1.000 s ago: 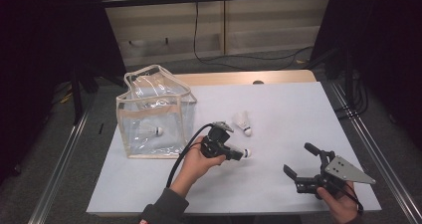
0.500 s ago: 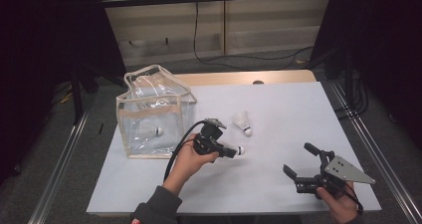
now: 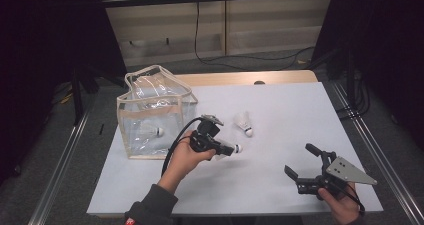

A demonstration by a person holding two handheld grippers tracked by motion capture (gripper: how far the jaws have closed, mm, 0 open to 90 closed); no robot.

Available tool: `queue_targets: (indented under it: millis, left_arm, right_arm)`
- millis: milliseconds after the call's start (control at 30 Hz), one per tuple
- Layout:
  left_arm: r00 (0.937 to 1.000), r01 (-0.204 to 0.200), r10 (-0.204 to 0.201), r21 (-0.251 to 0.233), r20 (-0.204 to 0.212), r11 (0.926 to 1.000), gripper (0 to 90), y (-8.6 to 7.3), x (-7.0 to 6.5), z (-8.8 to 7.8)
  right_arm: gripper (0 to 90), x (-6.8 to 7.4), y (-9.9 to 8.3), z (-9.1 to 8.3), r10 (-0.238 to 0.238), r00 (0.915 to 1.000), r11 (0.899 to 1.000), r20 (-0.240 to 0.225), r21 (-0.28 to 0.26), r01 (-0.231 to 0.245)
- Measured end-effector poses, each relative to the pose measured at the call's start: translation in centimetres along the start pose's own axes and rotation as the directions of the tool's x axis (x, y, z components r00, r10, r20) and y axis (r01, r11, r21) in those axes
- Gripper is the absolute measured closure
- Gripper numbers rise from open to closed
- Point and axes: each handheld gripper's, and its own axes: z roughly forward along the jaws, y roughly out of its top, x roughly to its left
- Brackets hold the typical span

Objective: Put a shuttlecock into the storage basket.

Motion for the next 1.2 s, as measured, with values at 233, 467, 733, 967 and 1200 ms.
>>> queue_targets:
  millis: [233, 467, 733, 967, 1200]
  left_arm:
    - [0.9999, 0.009, -0.009, 0.001, -0.008, 1.0, 88.1, 0.2, 0.1, -0.9]
    - [0.9999, 0.009, -0.009, 0.008, 0.004, 0.9999, 88.0, 0.7, 0.2, -1.7]
    - [0.9999, 0.009, -0.009, 0.014, -0.005, 0.9999, 88.0, 1.0, 0.2, -2.5]
    - [0.9999, 0.012, -0.012, 0.014, -0.005, 0.9998, 88.0, 1.2, 0.3, -3.0]
    - [0.9997, 0.021, -0.021, 0.009, -0.012, 0.9997, 88.0, 1.4, 0.4, -3.8]
  right_arm:
    - [1.1, 0.0, 0.0, 0.0, -0.002, 1.0, 1.0, -0.001, -0.001, 0.002]
    - [1.1, 0.0, 0.0, 0.0, -0.001, 1.0, 1.0, 0.0, -0.001, 0.001]
    - [1.1, 0.0, 0.0, 0.0, -0.001, 1.0, 1.0, -0.002, -0.002, 0.001]
    - [1.1, 0.0, 0.0, 0.0, -0.002, 1.0, 1.0, -0.001, -0.002, 0.002]
    - [1.1, 0.0, 0.0, 0.0, -0.001, 1.0, 1.0, -0.002, -0.001, 0.001]
